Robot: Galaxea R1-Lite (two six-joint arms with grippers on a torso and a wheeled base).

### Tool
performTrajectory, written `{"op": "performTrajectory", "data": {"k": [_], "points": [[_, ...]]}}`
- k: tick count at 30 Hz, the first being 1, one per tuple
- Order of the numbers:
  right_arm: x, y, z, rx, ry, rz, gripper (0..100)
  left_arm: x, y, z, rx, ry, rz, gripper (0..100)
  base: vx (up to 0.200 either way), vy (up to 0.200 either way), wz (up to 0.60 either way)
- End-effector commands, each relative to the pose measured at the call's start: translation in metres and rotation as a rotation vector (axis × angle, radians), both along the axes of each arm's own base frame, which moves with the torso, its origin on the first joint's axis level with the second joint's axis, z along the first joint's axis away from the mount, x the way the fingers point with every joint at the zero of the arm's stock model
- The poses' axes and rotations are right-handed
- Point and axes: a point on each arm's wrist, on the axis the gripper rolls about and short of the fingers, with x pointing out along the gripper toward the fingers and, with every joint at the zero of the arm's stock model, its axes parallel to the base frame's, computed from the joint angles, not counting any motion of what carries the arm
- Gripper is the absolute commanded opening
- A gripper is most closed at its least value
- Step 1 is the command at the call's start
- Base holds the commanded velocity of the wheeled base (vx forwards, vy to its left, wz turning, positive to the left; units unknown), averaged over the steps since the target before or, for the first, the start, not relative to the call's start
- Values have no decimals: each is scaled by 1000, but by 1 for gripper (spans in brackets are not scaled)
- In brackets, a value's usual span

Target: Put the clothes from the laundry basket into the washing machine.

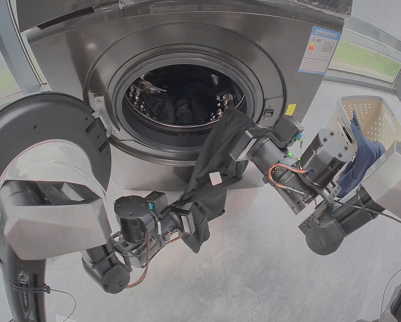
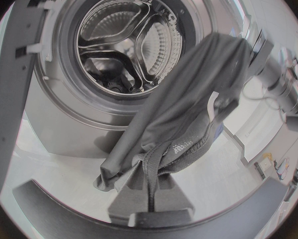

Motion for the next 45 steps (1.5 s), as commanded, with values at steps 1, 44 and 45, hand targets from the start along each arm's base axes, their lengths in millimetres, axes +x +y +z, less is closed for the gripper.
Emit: {"op": "performTrajectory", "data": {"k": [1,44,45], "points": [[-19,-33,0,-4,58,1,0,-45,31,52,1,-66,-27,0,0,0,0],[-61,-80,10,-47,71,19,0,-58,83,179,-163,-505,40,0,0,0,0],[-62,-81,10,-45,69,19,0,-59,83,179,-163,-505,40,0,0,0,0]]}}
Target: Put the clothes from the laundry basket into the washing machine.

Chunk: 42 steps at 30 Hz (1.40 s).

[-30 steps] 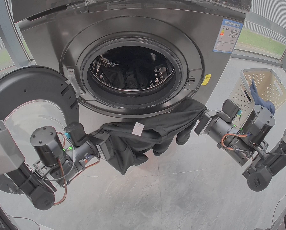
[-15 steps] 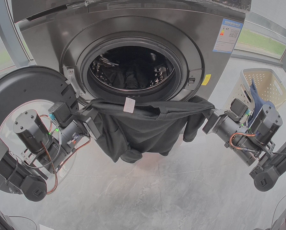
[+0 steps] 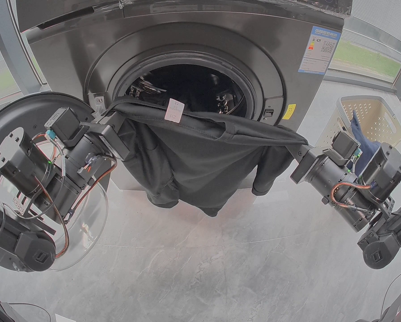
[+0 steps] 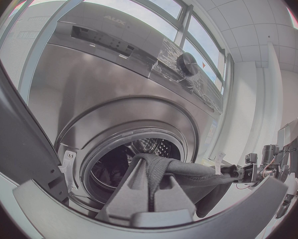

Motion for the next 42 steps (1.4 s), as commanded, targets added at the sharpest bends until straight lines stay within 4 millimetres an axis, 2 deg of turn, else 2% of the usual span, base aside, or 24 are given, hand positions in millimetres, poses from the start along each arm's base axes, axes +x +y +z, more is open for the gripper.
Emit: {"op": "performTrajectory", "data": {"k": [1,10,28,34,38,39,41,42], "points": [[-4,-2,9,18,-27,-1,0,-3,3,5,-8,-16,3,0,0,0,0],[1,-3,19,45,-59,-21,0,-2,2,-2,5,8,6,0,0,0,0],[-1,-1,18,43,-55,-12,0,-1,1,-5,12,20,0,0,0,0,0],[-2,0,7,21,-17,-5,0,-7,0,-16,40,56,-23,0,0,0,0],[-3,10,-3,5,14,22,0,-13,-12,-19,41,69,-68,0,0,0,0],[-4,16,-12,-9,46,16,0,-14,-24,-29,59,105,-104,0,0,0,0],[-3,19,-18,-15,67,10,0,-9,-28,-38,77,128,-106,0,0,0,0],[-3,22,-30,-37,107,12,0,-1,-33,-45,91,146,-105,0,0,0,0]]}}
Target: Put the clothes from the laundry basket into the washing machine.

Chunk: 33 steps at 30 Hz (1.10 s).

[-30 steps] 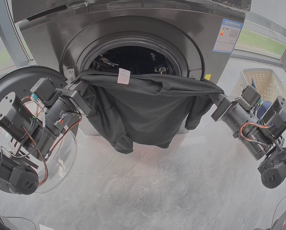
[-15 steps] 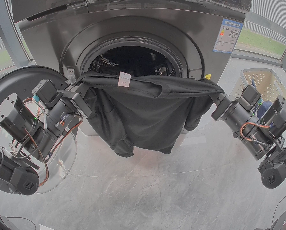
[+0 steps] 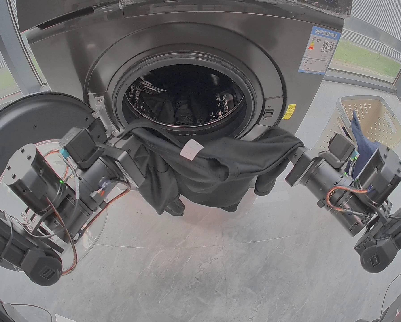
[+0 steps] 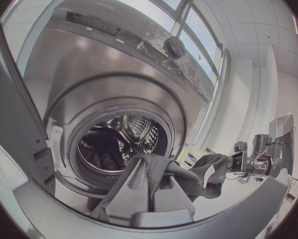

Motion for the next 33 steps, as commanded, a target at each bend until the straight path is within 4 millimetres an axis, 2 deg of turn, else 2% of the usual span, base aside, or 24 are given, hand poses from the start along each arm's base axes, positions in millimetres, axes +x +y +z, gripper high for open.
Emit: {"op": "performTrajectory", "data": {"k": [1,3,4,6,7,8,9,11,21,25,29,33], "points": [[0,14,-37,-72,120,17,0,14,-21,-25,45,68,-33,0,0,0,0],[-1,13,-47,-99,152,17,0,18,-25,-24,40,61,-35,0,0,0,0],[0,15,-56,-120,178,18,100,24,-29,-26,40,61,-37,0,0,0,0],[1,15,-62,-137,192,18,100,25,-30,-25,36,55,-37,0,0,0,0],[1,17,-84,-202,250,22,100,27,-34,-20,22,39,-41,0,0,0,0],[1,17,-84,-202,250,22,100,27,-34,-20,22,39,-41,0,0,0,0],[-1,16,-102,-283,287,29,100,30,-35,-15,9,19,-41,0,0,0,0],[-3,15,-118,-354,312,49,100,30,-36,-10,-1,2,-41,0,0,0,0],[-16,29,-148,-441,388,126,100,33,-38,5,-32,-51,-45,0,0,0,0],[-11,36,-147,-428,365,124,100,32,-40,7,-35,-58,-55,0,0,0,0],[12,48,-123,-330,260,90,100,24,-39,11,-40,-68,-74,0,0,0,0],[17,56,-114,-300,221,94,100,16,-41,17,-51,-81,-94,0,0,0,0]]}}
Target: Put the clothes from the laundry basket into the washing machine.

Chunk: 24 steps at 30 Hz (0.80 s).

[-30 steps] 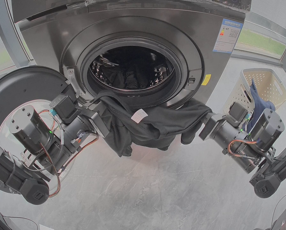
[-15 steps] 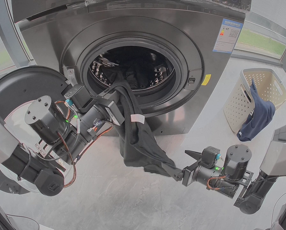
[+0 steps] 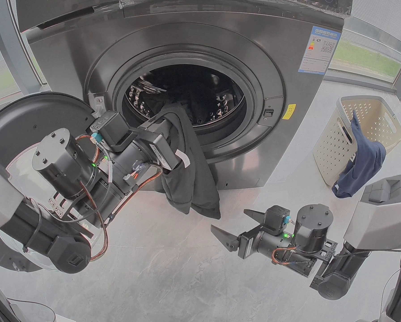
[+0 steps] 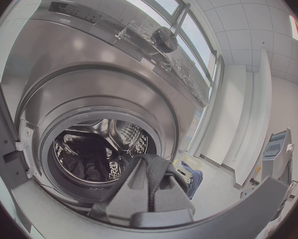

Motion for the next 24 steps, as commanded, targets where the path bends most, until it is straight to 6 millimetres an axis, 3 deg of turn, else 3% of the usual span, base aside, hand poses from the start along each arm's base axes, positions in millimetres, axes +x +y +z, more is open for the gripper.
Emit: {"op": "performTrajectory", "data": {"k": [1,7,16,24], "points": [[12,13,15,62,-67,2,100,-14,-1,12,-21,-28,-34,0,0,0,0],[16,26,23,98,-107,20,100,-18,-3,14,-24,-31,-44,0,0,0,0],[55,27,15,114,-152,-45,100,-32,-5,22,-38,-50,-78,0,0,0,0],[57,30,12,113,-151,-44,100,-37,-4,20,-33,-42,-87,0,0,0,0]]}}
